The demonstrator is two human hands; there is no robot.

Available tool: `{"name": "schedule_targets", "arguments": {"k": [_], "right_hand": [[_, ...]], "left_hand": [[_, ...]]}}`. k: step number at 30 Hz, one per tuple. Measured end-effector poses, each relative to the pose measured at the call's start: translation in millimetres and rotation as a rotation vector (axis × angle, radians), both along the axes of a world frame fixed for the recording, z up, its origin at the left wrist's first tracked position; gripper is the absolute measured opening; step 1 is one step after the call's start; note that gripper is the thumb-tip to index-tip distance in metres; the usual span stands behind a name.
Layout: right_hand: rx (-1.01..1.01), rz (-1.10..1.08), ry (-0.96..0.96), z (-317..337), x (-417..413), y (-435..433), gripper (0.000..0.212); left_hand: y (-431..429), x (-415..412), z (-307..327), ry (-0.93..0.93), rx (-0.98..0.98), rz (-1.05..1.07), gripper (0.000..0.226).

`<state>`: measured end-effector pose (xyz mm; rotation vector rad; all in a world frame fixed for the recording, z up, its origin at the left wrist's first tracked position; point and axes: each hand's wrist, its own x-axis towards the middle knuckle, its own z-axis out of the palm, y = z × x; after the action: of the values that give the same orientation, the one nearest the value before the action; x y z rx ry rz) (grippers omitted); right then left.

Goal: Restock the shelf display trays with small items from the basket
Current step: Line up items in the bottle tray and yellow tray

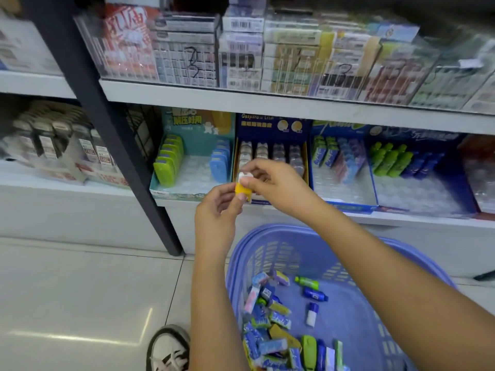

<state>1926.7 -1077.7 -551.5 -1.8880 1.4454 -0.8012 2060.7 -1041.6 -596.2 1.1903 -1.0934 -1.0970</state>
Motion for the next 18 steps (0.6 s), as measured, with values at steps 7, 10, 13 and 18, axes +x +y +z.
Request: {"name": "schedule_targets", "arguments": {"k": [7, 10, 13, 18], "right_hand": [[-0.273, -0.165, 0.106, -3, -2, -16, 0.02], [-0.282, -0.1, 0.248, -10, 3, -24, 0.021], [-0.286, -0.05, 0.341, -16, 8, -29, 0.021], [-0.296, -0.039, 0.448, -19, 7, -36, 0.019]], "left_hand": [[-1, -7, 7, -0.56, -0.131, 0.007, 0.034], [0, -15, 6, -0.727, -0.093, -0.056, 0.037], [0, -16, 2, -0.783, -0.079, -0.062, 0.039], [-4, -9, -1, -0.853, -0.078, -0.166, 0.037]]}}
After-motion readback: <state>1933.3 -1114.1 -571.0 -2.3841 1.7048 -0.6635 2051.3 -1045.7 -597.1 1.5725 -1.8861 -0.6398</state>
